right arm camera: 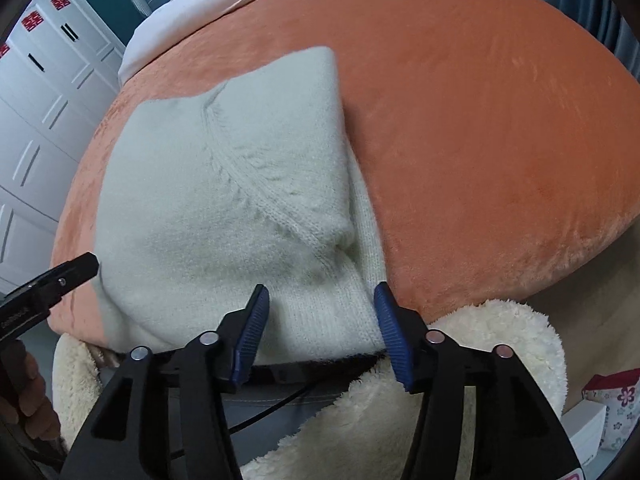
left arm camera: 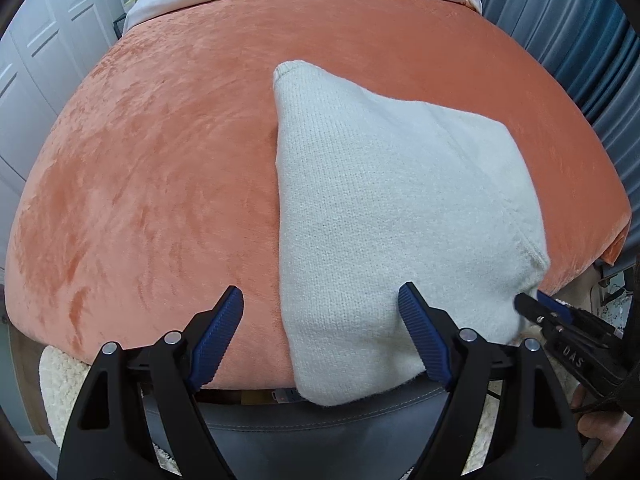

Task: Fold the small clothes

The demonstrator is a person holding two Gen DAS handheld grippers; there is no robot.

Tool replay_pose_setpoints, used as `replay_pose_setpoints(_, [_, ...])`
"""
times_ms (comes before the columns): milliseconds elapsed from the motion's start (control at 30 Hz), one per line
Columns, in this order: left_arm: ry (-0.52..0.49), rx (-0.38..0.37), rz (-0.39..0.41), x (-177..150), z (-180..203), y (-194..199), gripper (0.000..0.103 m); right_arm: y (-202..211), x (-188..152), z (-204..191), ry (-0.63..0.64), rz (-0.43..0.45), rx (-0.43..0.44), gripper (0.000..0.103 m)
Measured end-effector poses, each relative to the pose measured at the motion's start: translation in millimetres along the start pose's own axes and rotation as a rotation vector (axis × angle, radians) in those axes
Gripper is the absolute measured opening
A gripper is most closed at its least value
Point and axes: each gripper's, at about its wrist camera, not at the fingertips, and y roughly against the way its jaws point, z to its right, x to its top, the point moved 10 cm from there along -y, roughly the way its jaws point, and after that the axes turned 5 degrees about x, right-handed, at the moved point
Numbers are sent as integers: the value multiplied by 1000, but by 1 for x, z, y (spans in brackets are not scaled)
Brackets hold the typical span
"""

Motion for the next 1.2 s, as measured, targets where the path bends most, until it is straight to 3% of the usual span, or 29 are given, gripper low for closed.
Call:
replay_pose_setpoints(33, [-1,3,1,0,1,0,77,0,-2,-1,4,-4,14,12])
replay_pose_setpoints(200, [14,7,-8,-2,-1,-3,78,40,10,3,-7,98,51,9])
replay_pose_setpoints(367, [64,-54,-33,-4,3,-4,83,-7,-9,17,25,-32,-1,10])
replay_pose_setpoints(533, [148,-110,-7,4,-7,0,90,20,-1,3,10,24,58,26])
replay_pose_setpoints(567, [165,-123,-6,7,-8,-2,91,27,4,1,-2,49,90,39])
replay_pose_setpoints(600, [184,-144,-4,11,-7,-5,93,32,9,0,-11,71,107,60])
replay_pose_setpoints(667, [217,-192,-19,18,-4,-18,94,37,24,1,-23,125,139,73])
replay_pose_setpoints(733, [248,-216,-65,19,-2,-36,94,29,33,2,-43,135,168,75])
replay_pose_setpoints(867, [296,-277,-97,21,6,-54,98,-12,40,2,-131,62,239,75])
replay_pose_setpoints(1000, [275,-260,-87,26,16,-62,98,-41,42,-6,-178,27,296,90])
replay_pose_setpoints(1067, [274,-253,-93,28,19,-65,98,-45,45,-12,-177,41,305,91])
replay_pose_setpoints(1100, [274,-252,-100,29,20,-66,98,-47,47,-16,-173,38,312,86])
replay_pose_setpoints(1133, [268,-253,-109,31,21,-67,98,-51,49,-21,-167,35,322,79])
replay_pose_setpoints(1200, [235,-254,-110,34,24,-61,91,-51,51,-28,-157,22,326,54])
